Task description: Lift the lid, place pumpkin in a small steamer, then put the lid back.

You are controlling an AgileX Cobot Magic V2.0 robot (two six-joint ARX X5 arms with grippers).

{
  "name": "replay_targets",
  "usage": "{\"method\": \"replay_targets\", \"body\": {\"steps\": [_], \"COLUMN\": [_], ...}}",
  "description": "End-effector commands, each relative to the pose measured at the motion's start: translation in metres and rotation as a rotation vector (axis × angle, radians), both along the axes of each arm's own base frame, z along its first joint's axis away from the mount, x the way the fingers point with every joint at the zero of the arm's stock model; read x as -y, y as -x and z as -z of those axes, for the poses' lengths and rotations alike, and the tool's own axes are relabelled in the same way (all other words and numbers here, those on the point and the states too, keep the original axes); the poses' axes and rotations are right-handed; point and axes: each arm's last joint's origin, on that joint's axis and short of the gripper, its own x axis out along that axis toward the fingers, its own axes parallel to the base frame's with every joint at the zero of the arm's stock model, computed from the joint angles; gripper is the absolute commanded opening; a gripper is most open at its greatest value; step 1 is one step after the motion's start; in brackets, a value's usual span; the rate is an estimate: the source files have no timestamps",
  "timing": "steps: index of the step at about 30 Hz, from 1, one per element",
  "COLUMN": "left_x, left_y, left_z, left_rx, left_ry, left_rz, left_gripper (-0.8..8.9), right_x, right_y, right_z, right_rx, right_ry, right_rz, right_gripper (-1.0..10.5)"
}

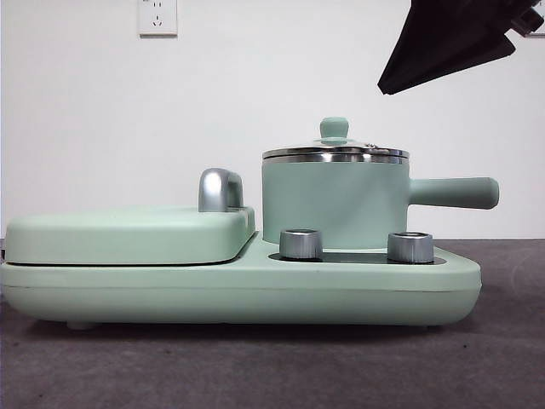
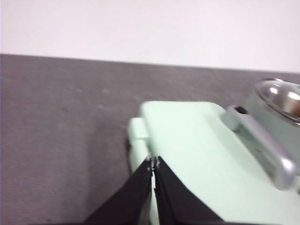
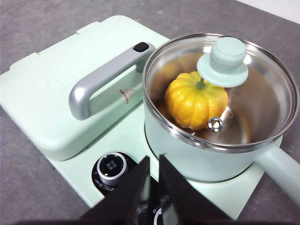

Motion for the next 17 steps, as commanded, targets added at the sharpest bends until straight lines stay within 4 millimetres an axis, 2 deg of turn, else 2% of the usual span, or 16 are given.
{"method": "replay_targets", "body": {"steps": [1, 6, 12, 17], "left_x": [-0.004, -0.009, -0.010, -0.011], "left_y": [0.002, 0.002, 0.000, 0.000], "left_z": [0.017, 0.049, 0.078, 0.080], "left_rx": [0.061, 0.109, 0.099, 0.082], "left_ry": [-0.009, -0.012, -0.017, -0.034], "left_rz": [-0.056, -0.129, -0.164, -0.168], "left_gripper": [0.07, 0.07, 0.07, 0.07], "right_x": [-0.002, -0.002, -0.002, -0.002], "right_y": [0.000, 0.000, 0.000, 0.000], "right_z": [-0.002, -0.002, -0.002, -0.002], "right_rx": [0.001, 0.001, 0.001, 0.001], "right_ry": [-0.016, -0.016, -0.016, -0.016], "right_rz": [-0.003, -0.003, -0.003, -0.003], "right_gripper": [0.3, 0.3, 0.3, 0.3]}}
